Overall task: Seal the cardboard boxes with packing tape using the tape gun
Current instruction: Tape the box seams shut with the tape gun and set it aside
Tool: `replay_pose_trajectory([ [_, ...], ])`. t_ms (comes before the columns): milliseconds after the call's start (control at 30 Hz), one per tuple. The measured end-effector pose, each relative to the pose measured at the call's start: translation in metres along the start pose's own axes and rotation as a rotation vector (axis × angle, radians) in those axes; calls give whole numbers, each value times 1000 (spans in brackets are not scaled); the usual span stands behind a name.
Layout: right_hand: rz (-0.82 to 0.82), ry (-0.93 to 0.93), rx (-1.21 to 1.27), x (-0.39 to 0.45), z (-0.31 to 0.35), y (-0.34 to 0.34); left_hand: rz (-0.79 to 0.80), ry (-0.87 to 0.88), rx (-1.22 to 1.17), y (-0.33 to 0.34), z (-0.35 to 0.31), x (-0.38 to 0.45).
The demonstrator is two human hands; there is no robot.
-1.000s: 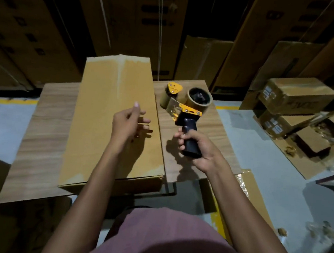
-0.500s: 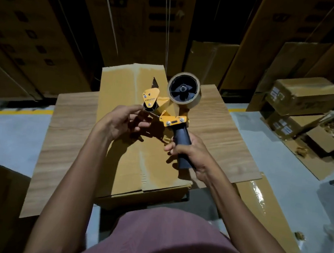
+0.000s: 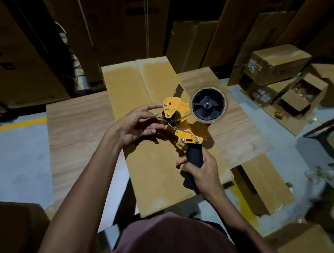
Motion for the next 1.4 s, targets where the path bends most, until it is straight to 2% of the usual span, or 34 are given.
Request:
replay_pose_trajectory([
  [100,-86,-46,-57,-6,0,2,20,121,101,-9,3,8],
  [267,-161,-111,-89,-15,-2,-1,63,319,27,-5,14,7],
  [433,-170,-225,-201,-4,4,-16,58,391,-48,2,16,17],
  [533,-105,-243,-238,14,6,-38,-35,383,-109,11,13,29],
  [667,-19,-249,-270,47,13,-87,-61,357,-140,46,23,46],
  [867,19,-187,-287,98,15,-149,-137,303,-176,92,32,75],
  [1067,87,-140,-282,117,13,-137,-221,222,-154,85,24,78],
  [1233,175,-134,-189,116,14,-127,-335,135,-295,66,15,83],
  [1400,310,-139,-98,111,24,-121,-250,-66,-394,60,13,65],
])
Point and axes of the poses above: each hand's wrist, its own x-axis towards the middle knuckle, its own y-axis out of the palm, z = x × y, the point moved 8 cm from there along x, towards the middle knuckle, and after that the axes turned 3 degrees about -x, right-handed, at the moved point
